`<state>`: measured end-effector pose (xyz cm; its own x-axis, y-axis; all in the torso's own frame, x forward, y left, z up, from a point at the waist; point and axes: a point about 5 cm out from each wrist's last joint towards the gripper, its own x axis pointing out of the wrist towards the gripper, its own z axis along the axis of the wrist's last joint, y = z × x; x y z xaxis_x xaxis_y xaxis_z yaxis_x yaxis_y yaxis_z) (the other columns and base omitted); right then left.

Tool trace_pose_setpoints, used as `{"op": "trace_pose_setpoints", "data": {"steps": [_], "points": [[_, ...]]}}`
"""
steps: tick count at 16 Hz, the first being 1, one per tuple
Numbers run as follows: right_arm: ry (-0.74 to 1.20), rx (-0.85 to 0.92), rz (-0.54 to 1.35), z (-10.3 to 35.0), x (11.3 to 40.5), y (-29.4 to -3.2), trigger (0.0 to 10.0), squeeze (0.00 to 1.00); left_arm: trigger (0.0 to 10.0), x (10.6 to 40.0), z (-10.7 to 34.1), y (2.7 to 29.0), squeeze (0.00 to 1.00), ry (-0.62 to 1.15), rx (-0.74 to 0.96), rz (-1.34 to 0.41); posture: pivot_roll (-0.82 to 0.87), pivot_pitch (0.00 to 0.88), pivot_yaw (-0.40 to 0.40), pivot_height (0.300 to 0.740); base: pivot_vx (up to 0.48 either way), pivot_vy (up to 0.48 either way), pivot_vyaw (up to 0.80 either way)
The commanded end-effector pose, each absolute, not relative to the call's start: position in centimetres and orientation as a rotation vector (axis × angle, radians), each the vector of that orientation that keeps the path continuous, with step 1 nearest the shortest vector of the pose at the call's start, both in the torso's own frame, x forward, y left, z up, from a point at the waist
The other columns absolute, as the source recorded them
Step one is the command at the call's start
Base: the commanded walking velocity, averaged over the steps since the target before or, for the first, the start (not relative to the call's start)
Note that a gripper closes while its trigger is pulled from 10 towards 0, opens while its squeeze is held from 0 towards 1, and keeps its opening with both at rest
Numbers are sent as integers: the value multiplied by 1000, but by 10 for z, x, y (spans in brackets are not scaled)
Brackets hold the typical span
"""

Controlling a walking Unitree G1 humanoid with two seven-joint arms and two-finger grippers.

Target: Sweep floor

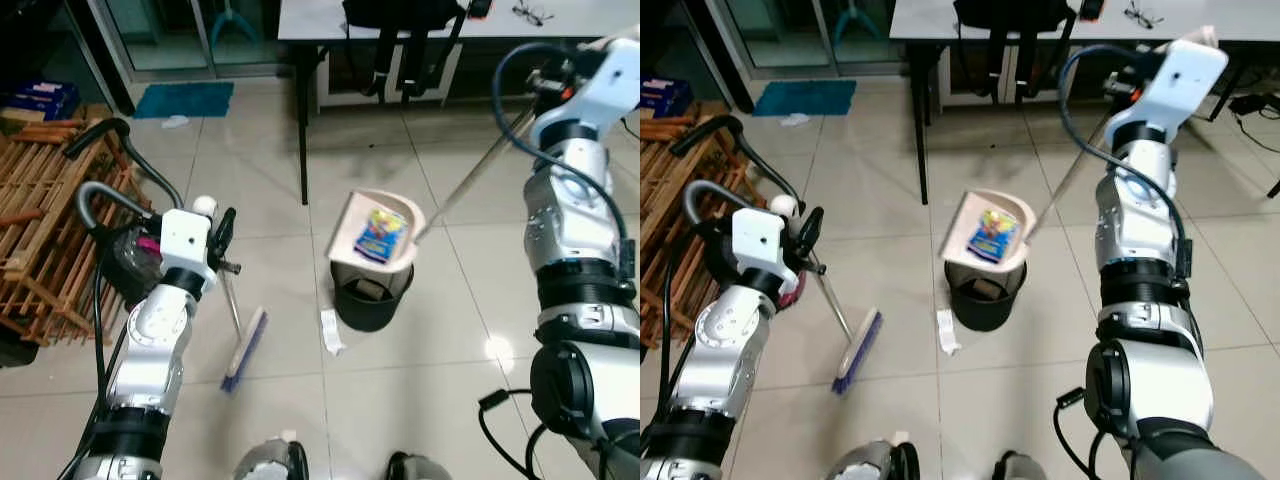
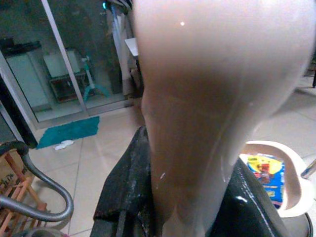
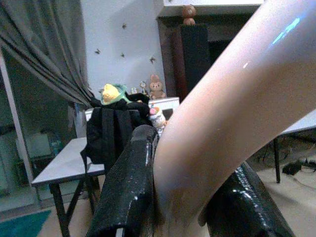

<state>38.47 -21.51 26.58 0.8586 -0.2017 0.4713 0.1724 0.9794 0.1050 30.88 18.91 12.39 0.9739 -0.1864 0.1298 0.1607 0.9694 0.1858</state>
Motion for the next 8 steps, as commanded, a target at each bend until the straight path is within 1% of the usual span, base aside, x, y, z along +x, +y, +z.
{"op": "trace_pose_setpoints", "data": {"steps": [1,4,8], "points": [[-626,-21,-161,283,384,-202,10000,0,10000,308,135,188,0,-196,191,-170,-16,37,57,740,0,0,0],[-658,-123,-112,274,383,-187,10000,0,10000,308,134,188,0,-195,191,-172,-15,34,57,740,0,0,0],[-738,-229,-9,254,372,-159,10000,0,10000,309,134,185,0,-194,190,-179,-16,38,58,740,0,0,0]]}}
